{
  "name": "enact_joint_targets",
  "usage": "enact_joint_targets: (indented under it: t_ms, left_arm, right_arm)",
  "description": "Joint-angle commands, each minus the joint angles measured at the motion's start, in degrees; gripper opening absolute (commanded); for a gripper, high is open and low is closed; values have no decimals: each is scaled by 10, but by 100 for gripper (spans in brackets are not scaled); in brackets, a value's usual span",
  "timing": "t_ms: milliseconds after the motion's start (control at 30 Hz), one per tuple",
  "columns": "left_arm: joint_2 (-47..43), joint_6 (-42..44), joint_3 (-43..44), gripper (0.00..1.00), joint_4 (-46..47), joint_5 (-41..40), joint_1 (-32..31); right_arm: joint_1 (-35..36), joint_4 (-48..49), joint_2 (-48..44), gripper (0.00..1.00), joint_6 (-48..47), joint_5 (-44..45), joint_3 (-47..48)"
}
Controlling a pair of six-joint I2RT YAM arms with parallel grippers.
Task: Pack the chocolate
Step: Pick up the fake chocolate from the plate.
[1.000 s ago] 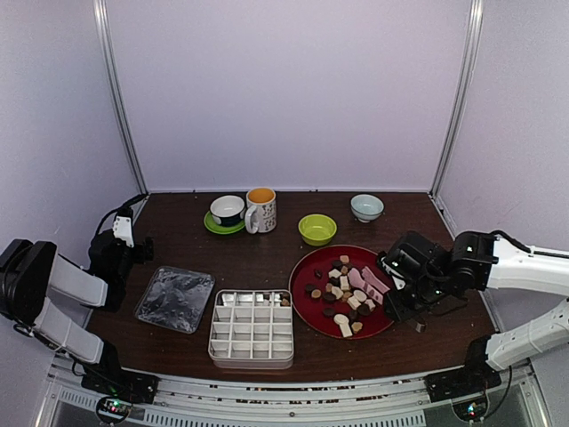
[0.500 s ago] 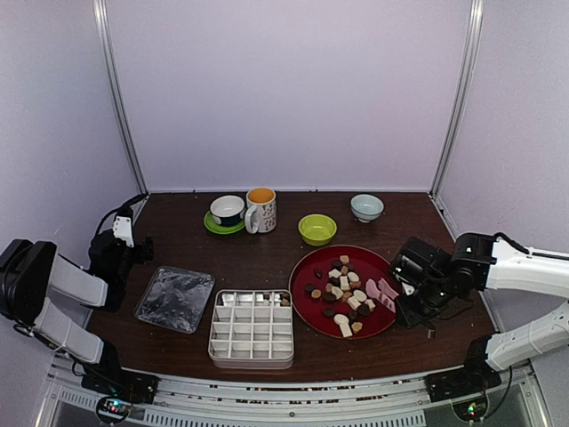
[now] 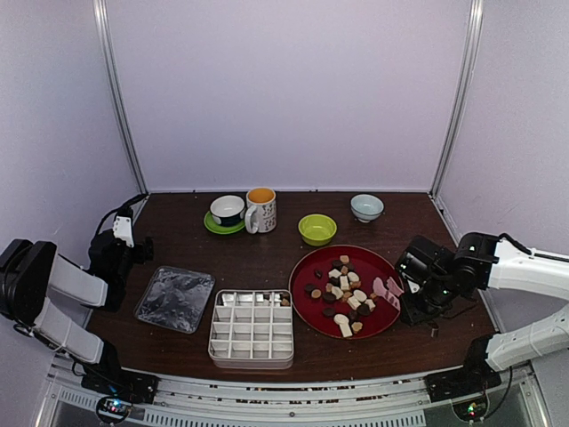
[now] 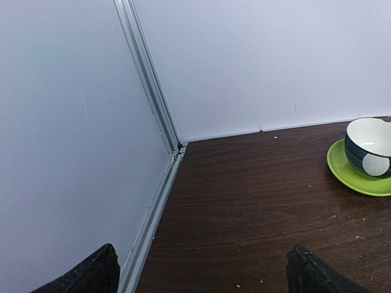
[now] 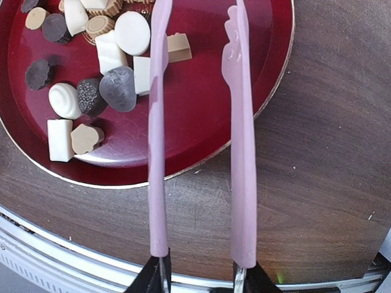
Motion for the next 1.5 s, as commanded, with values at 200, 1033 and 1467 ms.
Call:
enact_joint_targets:
  t_ms: [200, 1033, 1467]
  left_arm:
    - [0, 0, 9, 98, 13, -3, 5]
    - [-1, 0, 9, 98, 14, -3, 5]
    - [0, 0, 9, 98, 14, -3, 5]
  right_arm:
    - [-10, 13, -4, 36, -15, 2, -12]
    - [-22, 58, 47, 36, -36, -21, -26]
    - [-22, 70, 54, 29, -54, -31, -16]
